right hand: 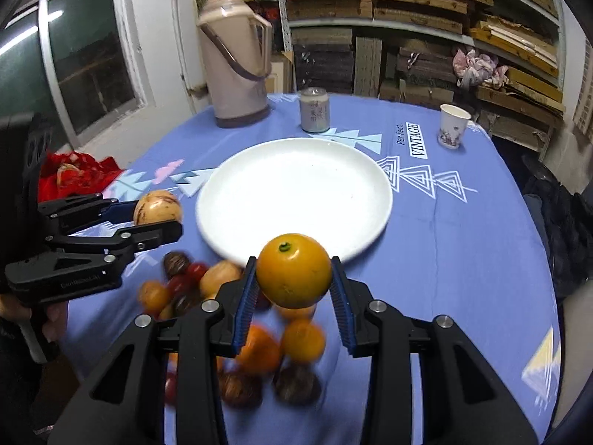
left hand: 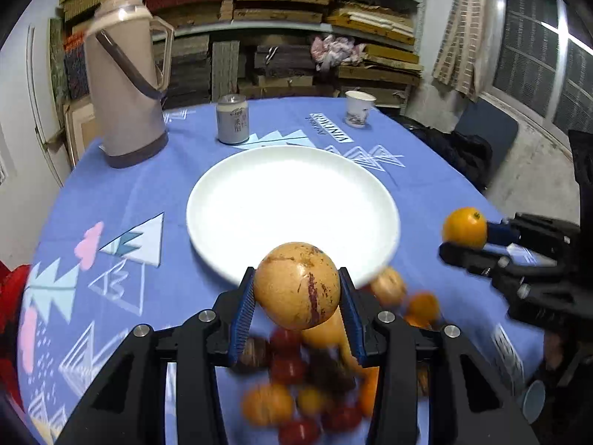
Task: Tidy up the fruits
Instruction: 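Place the yellow citrus on the plate with the right tool while the left places the pear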
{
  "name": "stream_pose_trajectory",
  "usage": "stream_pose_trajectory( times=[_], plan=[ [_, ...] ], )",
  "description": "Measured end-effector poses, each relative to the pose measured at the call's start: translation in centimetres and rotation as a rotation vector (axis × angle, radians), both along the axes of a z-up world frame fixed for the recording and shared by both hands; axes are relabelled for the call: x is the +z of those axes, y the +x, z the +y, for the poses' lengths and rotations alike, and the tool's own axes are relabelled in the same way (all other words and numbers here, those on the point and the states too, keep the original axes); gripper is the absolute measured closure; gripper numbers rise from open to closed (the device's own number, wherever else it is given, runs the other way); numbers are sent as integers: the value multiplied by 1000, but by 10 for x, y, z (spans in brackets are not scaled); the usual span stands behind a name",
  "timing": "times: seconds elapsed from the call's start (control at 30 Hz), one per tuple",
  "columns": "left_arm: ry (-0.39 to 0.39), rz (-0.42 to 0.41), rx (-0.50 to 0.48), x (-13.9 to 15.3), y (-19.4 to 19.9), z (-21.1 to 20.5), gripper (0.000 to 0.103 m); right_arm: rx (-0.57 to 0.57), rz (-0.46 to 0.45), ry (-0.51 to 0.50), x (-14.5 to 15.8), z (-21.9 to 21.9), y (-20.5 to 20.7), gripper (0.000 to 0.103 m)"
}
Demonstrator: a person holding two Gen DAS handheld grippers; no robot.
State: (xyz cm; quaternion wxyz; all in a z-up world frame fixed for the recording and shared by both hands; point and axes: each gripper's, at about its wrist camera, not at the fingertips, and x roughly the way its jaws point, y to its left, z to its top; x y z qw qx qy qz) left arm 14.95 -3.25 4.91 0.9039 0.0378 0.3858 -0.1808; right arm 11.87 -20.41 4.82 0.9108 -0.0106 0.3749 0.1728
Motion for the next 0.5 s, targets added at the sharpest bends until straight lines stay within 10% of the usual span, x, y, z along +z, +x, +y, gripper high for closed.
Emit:
stream_pose_trajectory(
  times=[0.37,0.5],
  plan=[
    [18,176,70,-52,93,-6,59,-45,232,6,-63,14,114,55],
    [26,125,92,-48,87,-5,31,-63,185,10,-57,9,112,43]
  ],
)
